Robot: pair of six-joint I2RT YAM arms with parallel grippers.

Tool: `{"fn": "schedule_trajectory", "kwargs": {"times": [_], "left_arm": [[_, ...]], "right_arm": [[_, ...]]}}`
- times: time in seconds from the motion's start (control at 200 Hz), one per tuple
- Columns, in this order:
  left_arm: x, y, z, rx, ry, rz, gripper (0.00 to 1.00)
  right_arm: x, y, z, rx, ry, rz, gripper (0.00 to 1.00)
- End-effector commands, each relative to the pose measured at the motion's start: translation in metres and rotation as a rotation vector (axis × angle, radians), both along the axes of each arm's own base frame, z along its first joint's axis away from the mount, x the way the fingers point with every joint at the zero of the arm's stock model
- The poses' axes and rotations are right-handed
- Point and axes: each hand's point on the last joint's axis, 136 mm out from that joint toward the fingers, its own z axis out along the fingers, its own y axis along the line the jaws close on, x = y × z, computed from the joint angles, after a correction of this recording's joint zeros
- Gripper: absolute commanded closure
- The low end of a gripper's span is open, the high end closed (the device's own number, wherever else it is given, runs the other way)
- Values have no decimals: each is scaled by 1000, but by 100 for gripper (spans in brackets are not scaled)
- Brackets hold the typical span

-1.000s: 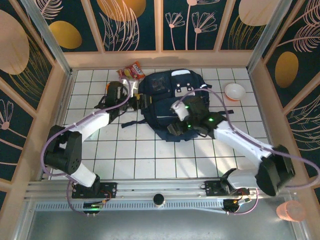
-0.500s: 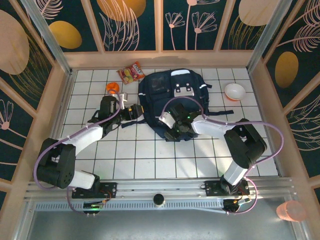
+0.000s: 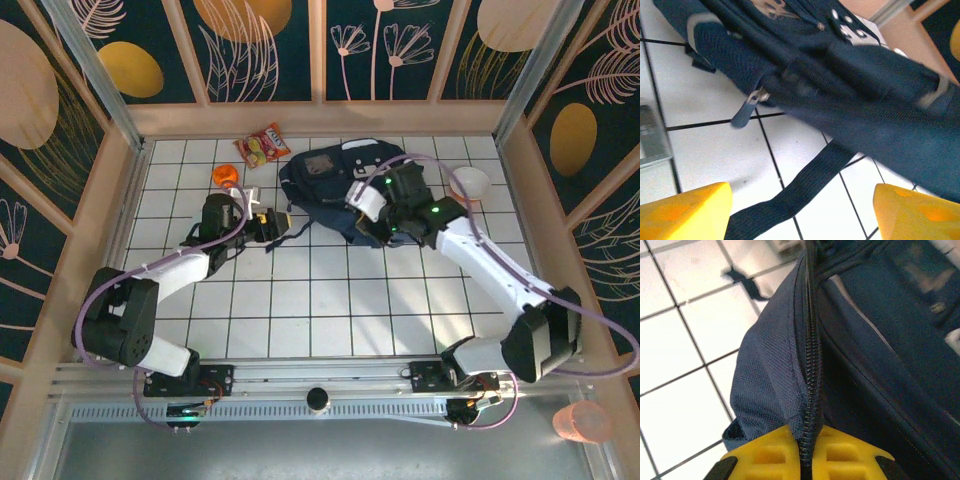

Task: Pack books, pencil case, and school supplies into a backpack

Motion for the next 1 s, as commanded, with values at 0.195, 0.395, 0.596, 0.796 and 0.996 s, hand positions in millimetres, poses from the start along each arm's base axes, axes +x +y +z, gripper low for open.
{"fn": "schedule_trajectory", "kwargs": {"times": [0.195, 0.395, 0.596, 0.796, 0.996], "left_arm": [[-16, -29, 12, 3, -359, -228, 35], [-2, -36, -8, 94, -432, -267, 37], [15, -42, -22, 141, -462, -254, 38], [31, -50, -27, 169, -506, -265, 39], [28, -60, -28, 154, -544, -327, 50]], "right_arm": [[-2, -10, 53, 15, -108, 60, 100], [-7, -12, 64, 45, -117, 90, 100], [-15, -13, 76, 64, -117, 118, 100], [-22, -15, 82, 67, -117, 129, 100], [-23, -16, 81, 66, -116, 121, 100]]}}
